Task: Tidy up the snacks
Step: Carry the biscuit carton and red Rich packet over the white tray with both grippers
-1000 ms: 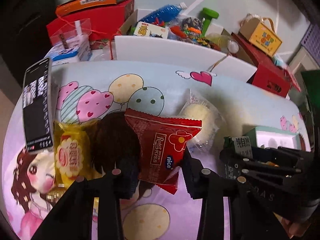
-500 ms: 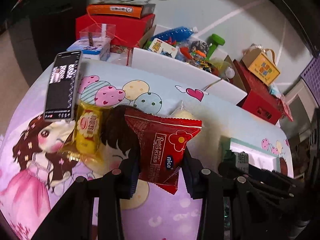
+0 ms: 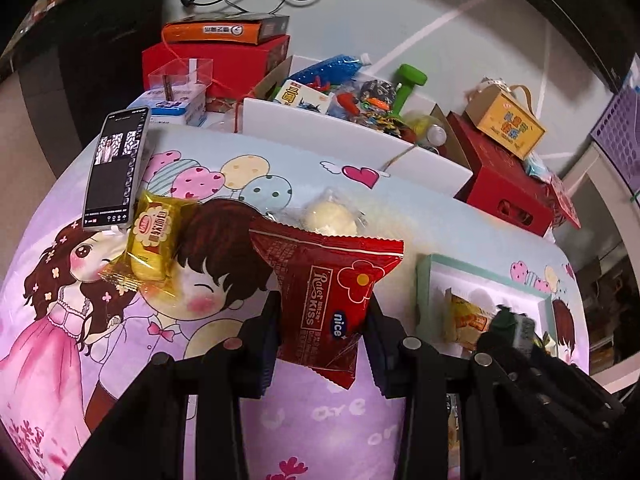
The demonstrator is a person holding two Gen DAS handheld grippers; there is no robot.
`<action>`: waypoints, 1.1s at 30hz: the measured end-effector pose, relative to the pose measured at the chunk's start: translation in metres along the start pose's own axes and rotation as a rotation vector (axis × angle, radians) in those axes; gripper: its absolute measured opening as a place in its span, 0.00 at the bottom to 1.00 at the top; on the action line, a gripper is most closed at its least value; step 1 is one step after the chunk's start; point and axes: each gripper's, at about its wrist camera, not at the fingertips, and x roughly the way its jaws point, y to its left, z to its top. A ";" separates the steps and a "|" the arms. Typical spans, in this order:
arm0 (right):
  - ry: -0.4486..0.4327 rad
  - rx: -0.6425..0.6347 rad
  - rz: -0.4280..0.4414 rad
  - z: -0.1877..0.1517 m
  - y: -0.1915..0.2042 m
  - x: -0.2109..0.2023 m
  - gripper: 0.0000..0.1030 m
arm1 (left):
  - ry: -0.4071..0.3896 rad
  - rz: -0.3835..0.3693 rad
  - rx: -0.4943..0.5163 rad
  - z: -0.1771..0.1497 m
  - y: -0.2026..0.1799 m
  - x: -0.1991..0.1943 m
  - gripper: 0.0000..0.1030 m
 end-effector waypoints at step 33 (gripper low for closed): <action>-0.164 0.406 -0.092 -0.016 -0.189 -0.056 0.42 | 0.016 -0.125 0.300 -0.025 -0.134 0.009 0.39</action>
